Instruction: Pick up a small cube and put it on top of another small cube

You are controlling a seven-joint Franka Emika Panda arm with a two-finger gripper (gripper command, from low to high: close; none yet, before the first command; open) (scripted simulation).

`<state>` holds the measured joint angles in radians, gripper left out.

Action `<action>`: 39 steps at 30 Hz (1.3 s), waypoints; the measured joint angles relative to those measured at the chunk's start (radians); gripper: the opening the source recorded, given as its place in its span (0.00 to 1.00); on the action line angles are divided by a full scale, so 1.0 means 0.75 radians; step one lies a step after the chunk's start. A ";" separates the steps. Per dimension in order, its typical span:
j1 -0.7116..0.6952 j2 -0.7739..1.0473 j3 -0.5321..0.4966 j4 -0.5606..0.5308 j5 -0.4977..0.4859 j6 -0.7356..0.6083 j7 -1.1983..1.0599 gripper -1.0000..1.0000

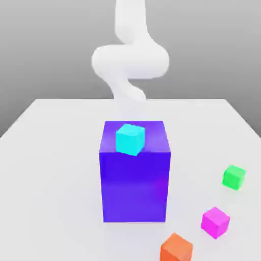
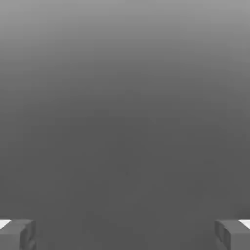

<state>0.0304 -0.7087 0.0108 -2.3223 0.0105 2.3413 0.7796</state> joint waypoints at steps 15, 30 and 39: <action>0.206 0.732 0.155 -0.179 0.024 0.332 -0.119 0.50; 0.440 1.463 0.122 -0.249 -0.224 0.736 -0.007 0.50; 0.436 1.451 0.128 -0.252 -0.224 0.726 -0.006 0.00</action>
<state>0.3571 0.3794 0.1065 -2.5112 -0.1577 2.8858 0.7753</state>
